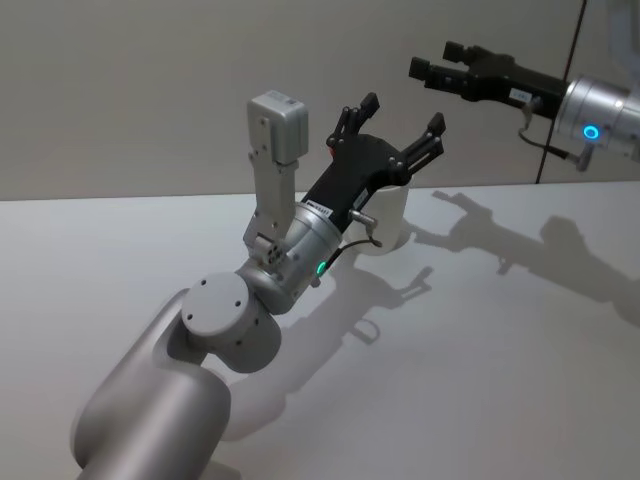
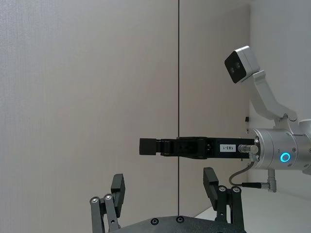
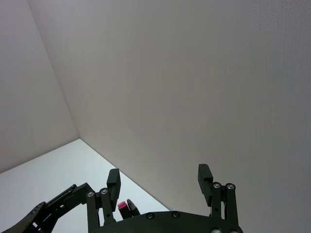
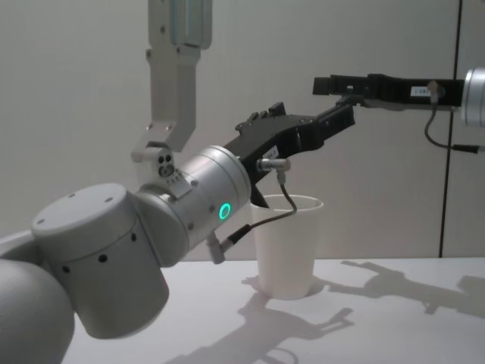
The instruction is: Place the pen into the pen holder.
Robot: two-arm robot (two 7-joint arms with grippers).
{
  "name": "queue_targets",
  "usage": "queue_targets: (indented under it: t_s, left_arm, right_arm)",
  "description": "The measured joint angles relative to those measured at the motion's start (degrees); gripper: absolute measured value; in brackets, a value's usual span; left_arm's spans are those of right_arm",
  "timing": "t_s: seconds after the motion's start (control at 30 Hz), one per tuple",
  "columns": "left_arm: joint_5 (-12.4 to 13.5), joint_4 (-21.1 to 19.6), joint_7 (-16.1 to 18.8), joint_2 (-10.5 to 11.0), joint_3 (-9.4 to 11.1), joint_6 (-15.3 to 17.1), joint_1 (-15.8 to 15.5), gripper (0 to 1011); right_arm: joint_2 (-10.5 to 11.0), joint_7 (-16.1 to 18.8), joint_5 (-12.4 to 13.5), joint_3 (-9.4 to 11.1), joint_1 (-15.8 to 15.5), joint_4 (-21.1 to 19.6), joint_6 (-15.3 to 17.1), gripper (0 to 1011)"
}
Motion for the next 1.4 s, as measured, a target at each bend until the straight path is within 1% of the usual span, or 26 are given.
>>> queue_targets:
  t_s: [0.17, 0.27, 0.6, 0.67, 0.73, 0.8, 0.83, 0.9, 0.93, 1.0, 1.1, 1.13, 1.23, 1.27, 1.4]
  left_arm:
    - [0.22, -0.73, 0.38, 0.49, 0.04, 0.45, 0.41, 1001]
    - [0.73, -1.89, 1.24, 1.31, 0.11, 1.21, 1.04, 1001]
    - [3.71, -8.81, 6.18, 6.12, 0.69, 5.75, 4.85, 1001]
    - [4.74, -11.18, 7.91, 7.78, 0.89, 7.28, 6.2, 1001]
    - [5.2, -12.21, 8.65, 8.51, 0.97, 7.99, 6.72, 1001]
    - [5.95, -13.98, 9.92, 9.72, 1.12, 9.16, 7.74, 1001]
    - [5.95, -13.98, 9.92, 9.72, 1.12, 9.16, 7.74, 1001]
    - [6.69, -15.74, 11.15, 10.99, 1.25, 10.29, 8.69, 1001]
    - [6.94, -16.33, 11.58, 11.37, 1.3, 10.65, 8.99, 1001]
    - [7.95, -18.66, 13.29, 13.02, 1.49, 12.26, 10.28, 1001]
    - [8.72, -20.44, 14.51, 14.25, 1.64, 13.38, 11.31, 1001]
    - [9.19, -21.57, 15.32, 15.06, 1.74, 14.14, 11.95, 1001]
    - [9.86, -23.13, 16.45, 16.14, 1.86, 15.13, 12.78, 1001]
    - [10.28, -24.09, 17.17, 16.82, 1.95, 15.76, 13.36, 1001]
    - [11.08, -25.87, 18.43, 18.08, 2.09, 16.97, 14.29, 1001]
  right_arm:
    - [0.04, -0.44, -0.09, 0.08, -0.52, -0.58, -0.01, 1002]
    - [0.16, -1.22, -0.32, 0.2, -1.46, -1.58, -0.1, 1001]
    - [0.78, -5.57, -1.74, 0.93, -6.61, -7.24, -0.7, 1001]
    - [0.99, -7.09, -2.29, 1.19, -8.4, -9.2, -0.89, 1002]
    - [1.1, -7.87, -2.53, 1.3, -9.31, -10.21, -0.99, 1002]
    - [1.2, -8.67, -2.8, 1.44, -10.2, -11.18, -1.09, 1002]
    - [1.3, -9.37, -3.02, 1.55, -11.13, -12.2, -1.2, 1001]
    - [1.45, -10.53, -3.38, 1.74, -12.44, -13.63, -1.32, 1002]
    - [1.45, -10.53, -3.38, 1.74, -12.44, -13.63, -1.32, 1001]
    - [1.65, -11.99, -3.84, 1.99, -14.18, -15.5, -1.51, 1001]
    - [1.8, -13.14, -4.22, 2.17, -15.49, -17.01, -1.67, 1002]
    - [1.91, -13.85, -4.48, 2.29, -16.41, -17.98, -1.76, 1002]
    - [2.08, -15.03, -4.83, 2.49, -17.76, -19.47, -1.9, 1002]
    - [2.18, -15.71, -5.07, 2.61, -18.55, -20.34, -2.0, 1002]
    - [2.44, -17.64, -5.68, 2.91, -20.8, -22.79, -2.23, 1001]
